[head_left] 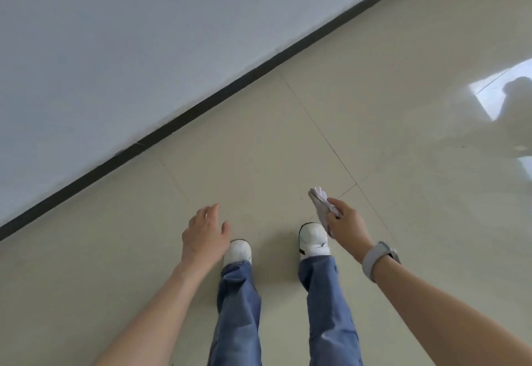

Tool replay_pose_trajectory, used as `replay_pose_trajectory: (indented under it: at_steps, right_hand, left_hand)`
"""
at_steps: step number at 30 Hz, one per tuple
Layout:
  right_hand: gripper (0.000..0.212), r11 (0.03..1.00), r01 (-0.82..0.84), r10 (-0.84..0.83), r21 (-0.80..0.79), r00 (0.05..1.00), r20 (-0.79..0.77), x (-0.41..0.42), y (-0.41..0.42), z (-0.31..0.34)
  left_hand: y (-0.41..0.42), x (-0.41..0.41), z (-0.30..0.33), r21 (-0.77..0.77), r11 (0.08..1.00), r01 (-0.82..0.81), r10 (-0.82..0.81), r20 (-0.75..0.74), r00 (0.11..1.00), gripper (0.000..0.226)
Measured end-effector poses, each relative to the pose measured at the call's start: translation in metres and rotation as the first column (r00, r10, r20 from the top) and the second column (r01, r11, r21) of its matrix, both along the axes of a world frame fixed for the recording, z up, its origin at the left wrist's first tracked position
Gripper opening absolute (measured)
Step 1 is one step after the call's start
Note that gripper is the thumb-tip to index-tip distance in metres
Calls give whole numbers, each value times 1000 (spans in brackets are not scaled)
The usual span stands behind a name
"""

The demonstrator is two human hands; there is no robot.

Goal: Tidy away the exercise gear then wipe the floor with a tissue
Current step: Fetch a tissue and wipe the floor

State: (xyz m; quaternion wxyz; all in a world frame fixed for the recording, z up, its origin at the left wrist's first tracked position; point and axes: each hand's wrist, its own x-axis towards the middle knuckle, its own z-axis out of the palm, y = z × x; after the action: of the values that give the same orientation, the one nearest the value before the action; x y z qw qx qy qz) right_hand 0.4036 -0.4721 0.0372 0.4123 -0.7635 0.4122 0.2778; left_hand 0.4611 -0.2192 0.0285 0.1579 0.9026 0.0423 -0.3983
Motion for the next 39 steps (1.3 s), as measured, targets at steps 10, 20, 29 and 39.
replay_pose_trajectory:
  at_steps: [10,20,29,39]
  right_hand:
    - [28,946,-279,300,-162,946,120,81,-63,-245]
    - [52,788,-442,594,-430,728,342,127,-53,-468]
    - [56,-119,-715,821,-689,-461,337,14,76,-501]
    - [65,648,-481,721,-590,637,272,212,30,-487]
  left_hand:
    - [-48,7,-233,66,977,-202,201,19,979,54]
    - [-17,3,-442,156,956,-250,221,185,958,62]
    - [33,-7,-438,57,894,-444,375,444,813,44]
    - [32,-18,-455,188,851,-490,430,286,856,63]
